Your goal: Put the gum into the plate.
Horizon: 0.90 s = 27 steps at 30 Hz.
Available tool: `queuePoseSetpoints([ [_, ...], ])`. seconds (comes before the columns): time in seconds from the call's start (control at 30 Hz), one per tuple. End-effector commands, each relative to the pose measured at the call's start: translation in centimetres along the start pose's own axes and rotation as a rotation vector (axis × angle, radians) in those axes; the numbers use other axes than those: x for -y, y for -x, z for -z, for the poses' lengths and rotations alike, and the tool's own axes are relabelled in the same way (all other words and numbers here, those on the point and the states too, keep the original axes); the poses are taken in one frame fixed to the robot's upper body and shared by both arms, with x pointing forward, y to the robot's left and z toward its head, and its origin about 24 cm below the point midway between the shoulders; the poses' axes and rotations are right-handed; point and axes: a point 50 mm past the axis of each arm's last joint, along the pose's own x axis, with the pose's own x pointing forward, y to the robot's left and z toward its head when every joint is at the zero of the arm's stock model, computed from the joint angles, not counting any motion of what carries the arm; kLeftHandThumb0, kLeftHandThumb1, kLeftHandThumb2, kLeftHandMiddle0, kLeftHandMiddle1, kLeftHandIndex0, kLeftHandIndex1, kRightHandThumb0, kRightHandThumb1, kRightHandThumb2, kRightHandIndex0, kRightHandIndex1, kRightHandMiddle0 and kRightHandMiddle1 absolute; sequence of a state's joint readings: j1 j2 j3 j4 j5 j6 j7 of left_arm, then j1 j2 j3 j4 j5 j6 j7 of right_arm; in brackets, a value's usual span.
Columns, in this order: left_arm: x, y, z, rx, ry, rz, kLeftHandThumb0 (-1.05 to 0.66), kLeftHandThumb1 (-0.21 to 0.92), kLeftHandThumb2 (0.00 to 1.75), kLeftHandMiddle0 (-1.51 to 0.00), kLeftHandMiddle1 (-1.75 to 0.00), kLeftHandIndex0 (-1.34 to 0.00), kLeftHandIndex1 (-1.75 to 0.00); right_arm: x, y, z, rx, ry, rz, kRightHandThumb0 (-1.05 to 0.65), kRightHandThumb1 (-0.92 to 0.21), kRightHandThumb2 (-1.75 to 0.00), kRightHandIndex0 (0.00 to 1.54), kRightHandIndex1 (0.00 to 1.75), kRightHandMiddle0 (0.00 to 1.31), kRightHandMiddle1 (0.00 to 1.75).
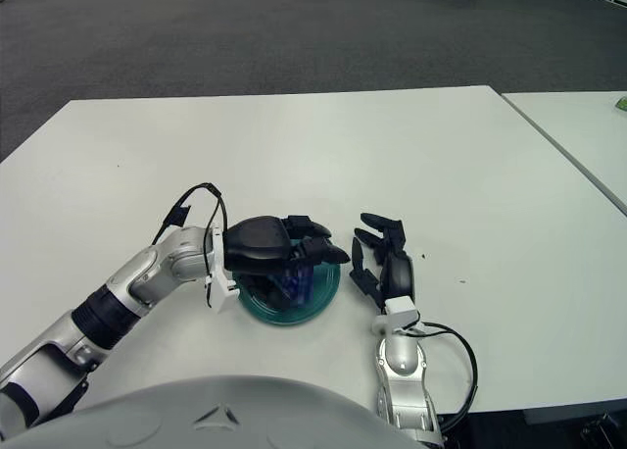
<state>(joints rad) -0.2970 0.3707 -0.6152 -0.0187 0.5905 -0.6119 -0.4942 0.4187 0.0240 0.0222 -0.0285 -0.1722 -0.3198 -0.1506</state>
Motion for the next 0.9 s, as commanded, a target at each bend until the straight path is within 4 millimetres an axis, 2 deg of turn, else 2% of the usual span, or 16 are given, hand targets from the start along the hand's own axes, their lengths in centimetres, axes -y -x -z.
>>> queuePoseSetpoints([
  [0.0,-0.3,0.4,0.7,-0.009,0.017,0.026,-1.05,0.92,0.42,0.0,0.0,0.0,-0.01,0.1,2.2,3.6,-0.226,0.069,-0.012,-0.58,-0.92,-0.79,0.31,0.52,0.0,1.12],
  [0.23,-0.3,0.7,1.2,0.007,0.076,0.072,-1.05,0.92,0.38,0.0,0.0,0.0,0.0,0.0,2.2,3.7,-0.248,0.079,0.002,-0.6,-0.92,-0.81,0.33,0.44,0.0,1.08],
  [0.53,-0.3,0.9,2.0,0.035,0.17,0.14,-1.05,0.92,0.43,0.0,0.0,0.0,0.0,0.0,1.9,3.9,-0.251,0.026,0.001,-0.62,-0.92,-0.73,0.39,0.53,0.02,1.17],
  [0.77,-0.2,0.9,2.9,-0.037,0.335,0.062,-1.05,0.92,0.41,0.0,0.0,0.0,0.0,0.1,2.0,4.0,-0.257,-0.02,-0.004,-0.59,-0.92,-0.68,0.4,0.56,0.0,1.14],
  [0.87,-0.3,1.2,3.5,-0.094,0.465,-0.018,-1.05,0.92,0.4,0.0,0.0,0.0,0.0,0.1,2.1,3.8,-0.244,-0.052,0.002,-0.52,-0.87,-0.7,0.46,0.64,0.04,1.13],
])
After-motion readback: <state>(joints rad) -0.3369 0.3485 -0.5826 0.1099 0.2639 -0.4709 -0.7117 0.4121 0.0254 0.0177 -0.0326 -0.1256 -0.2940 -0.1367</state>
